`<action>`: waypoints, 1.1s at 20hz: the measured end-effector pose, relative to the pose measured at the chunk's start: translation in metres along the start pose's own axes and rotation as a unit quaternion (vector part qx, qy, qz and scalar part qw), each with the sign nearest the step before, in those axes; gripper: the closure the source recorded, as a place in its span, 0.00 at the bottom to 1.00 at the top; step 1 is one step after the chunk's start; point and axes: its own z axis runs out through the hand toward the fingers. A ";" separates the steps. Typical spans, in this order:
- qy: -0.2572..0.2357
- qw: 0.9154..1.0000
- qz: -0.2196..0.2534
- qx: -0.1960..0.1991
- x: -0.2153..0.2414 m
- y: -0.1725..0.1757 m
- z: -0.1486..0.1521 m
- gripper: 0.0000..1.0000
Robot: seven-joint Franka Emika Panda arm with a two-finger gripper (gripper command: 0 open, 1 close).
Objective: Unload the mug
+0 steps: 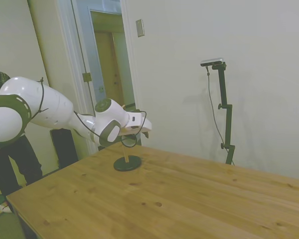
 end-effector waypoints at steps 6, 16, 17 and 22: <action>-0.001 1.000 0.001 0.006 0.002 0.001 -0.002 1.00; -0.008 1.000 -0.011 0.018 -0.001 -0.001 -0.006 1.00; -0.009 1.000 -0.013 0.018 -0.002 -0.002 -0.007 1.00; -0.013 0.999 -0.018 0.023 -0.003 -0.003 -0.009 1.00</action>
